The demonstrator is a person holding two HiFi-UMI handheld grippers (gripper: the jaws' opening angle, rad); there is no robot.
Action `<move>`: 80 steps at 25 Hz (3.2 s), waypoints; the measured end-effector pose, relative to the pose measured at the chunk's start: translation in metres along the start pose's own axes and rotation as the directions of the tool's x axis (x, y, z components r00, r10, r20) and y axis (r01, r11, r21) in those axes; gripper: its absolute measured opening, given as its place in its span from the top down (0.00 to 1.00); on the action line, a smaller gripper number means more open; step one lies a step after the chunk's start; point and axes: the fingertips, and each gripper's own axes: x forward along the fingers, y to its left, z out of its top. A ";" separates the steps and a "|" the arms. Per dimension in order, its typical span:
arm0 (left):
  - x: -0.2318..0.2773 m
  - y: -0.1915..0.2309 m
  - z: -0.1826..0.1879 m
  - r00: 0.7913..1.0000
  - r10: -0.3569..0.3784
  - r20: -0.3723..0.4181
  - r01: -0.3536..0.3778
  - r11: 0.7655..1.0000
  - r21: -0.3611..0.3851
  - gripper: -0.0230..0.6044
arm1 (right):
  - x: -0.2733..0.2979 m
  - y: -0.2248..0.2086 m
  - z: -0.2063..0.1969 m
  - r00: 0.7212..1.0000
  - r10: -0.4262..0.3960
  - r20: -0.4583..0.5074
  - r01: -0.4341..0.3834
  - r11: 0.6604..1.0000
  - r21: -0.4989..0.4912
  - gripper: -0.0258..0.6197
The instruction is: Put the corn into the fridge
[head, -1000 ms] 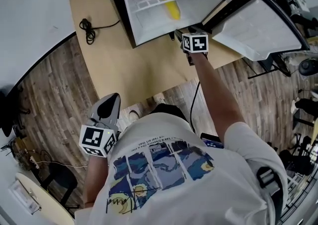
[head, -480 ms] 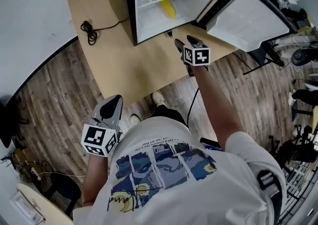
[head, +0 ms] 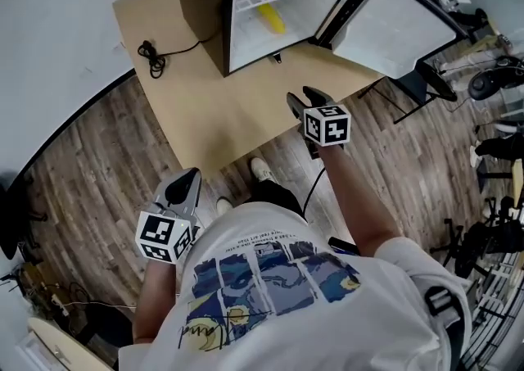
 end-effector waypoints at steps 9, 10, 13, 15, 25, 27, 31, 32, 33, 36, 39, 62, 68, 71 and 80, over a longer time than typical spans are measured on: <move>-0.031 -0.009 -0.026 0.999 -0.035 0.000 0.035 0.999 0.014 0.95 | -0.061 0.048 -0.026 1.000 0.006 0.019 -0.006 1.000 -0.011 0.68; -0.035 -0.009 -0.028 0.999 -0.037 -0.001 0.037 0.999 0.017 0.95 | -0.066 0.054 -0.027 1.000 0.008 0.021 -0.008 1.000 -0.015 0.68; -0.043 -0.007 -0.033 0.999 -0.037 -0.004 0.037 0.999 0.022 0.95 | -0.080 0.069 -0.028 0.999 0.017 0.030 -0.016 1.000 -0.024 0.71; -0.046 -0.007 -0.036 0.999 -0.041 -0.006 0.041 0.999 0.023 0.95 | -0.087 0.078 -0.029 0.999 0.023 0.033 -0.022 0.999 -0.030 0.73; -0.047 -0.011 -0.042 0.997 -0.083 0.001 0.083 0.996 0.017 0.95 | -0.111 0.107 -0.032 0.999 0.032 0.030 -0.030 0.997 -0.070 0.84; -0.046 -0.012 -0.044 0.996 -0.087 0.003 0.087 0.996 0.008 0.95 | -0.112 0.111 -0.033 0.999 0.034 0.022 -0.033 0.996 -0.081 0.85; -0.046 -0.011 -0.055 0.996 -0.086 -0.010 0.086 0.996 -0.013 0.95 | -0.112 0.120 -0.033 0.999 0.049 0.012 -0.048 0.994 -0.100 0.89; -0.045 -0.011 -0.058 0.996 -0.088 -0.019 0.087 0.996 -0.016 0.95 | -0.112 0.123 -0.032 0.999 0.054 0.010 -0.052 0.993 -0.110 0.89; -0.044 -0.013 -0.061 0.995 -0.091 -0.028 0.091 0.996 -0.018 0.95 | -0.113 0.125 -0.032 0.998 0.058 0.008 -0.057 0.991 -0.120 0.90; -0.040 -0.019 -0.068 0.993 -0.104 -0.046 0.103 0.994 -0.023 0.95 | -0.114 0.130 -0.031 0.997 0.071 0.005 -0.070 0.988 -0.135 0.91; -0.037 -0.022 -0.067 0.993 -0.107 -0.048 0.106 0.994 -0.025 0.95 | -0.115 0.133 -0.030 0.996 0.086 0.003 -0.085 0.987 -0.138 0.92; 0.039 -0.097 -0.031 0.985 -0.130 -0.114 0.134 0.991 0.028 0.95 | -0.154 0.111 -0.036 0.966 0.258 0.035 -0.241 0.938 -0.248 0.94; 0.074 -0.140 -0.019 0.980 -0.148 -0.136 0.157 0.986 0.058 0.95 | -0.184 0.074 -0.055 0.959 0.282 0.022 -0.267 0.931 -0.249 0.94; 0.085 -0.154 -0.017 0.978 -0.145 -0.149 0.157 0.985 0.071 0.95 | -0.193 0.063 -0.064 0.957 0.288 0.023 -0.273 0.928 -0.255 0.94; 0.137 -0.184 -0.014 0.971 -0.143 -0.191 0.163 0.983 0.090 0.95 | -0.208 0.000 -0.076 0.961 0.272 0.042 -0.257 0.941 -0.220 0.94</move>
